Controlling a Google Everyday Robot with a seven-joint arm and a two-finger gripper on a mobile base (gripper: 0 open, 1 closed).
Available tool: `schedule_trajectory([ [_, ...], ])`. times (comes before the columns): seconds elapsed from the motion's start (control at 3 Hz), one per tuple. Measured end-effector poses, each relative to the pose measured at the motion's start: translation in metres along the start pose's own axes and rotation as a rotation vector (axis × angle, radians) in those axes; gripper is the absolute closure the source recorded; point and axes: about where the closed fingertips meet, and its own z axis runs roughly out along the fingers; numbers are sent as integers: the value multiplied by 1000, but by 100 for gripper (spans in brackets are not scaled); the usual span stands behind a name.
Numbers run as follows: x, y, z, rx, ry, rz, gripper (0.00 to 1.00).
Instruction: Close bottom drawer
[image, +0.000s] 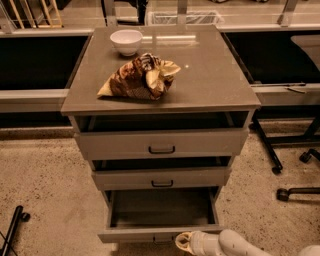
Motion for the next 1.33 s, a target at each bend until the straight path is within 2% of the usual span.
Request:
schedule_trajectory([
  [0.33, 9, -4, 12, 57, 4, -57, 81],
  [0.67, 8, -15, 19, 111, 9, -116, 58],
  [1.33, 3, -38, 16, 200, 20, -188, 11],
])
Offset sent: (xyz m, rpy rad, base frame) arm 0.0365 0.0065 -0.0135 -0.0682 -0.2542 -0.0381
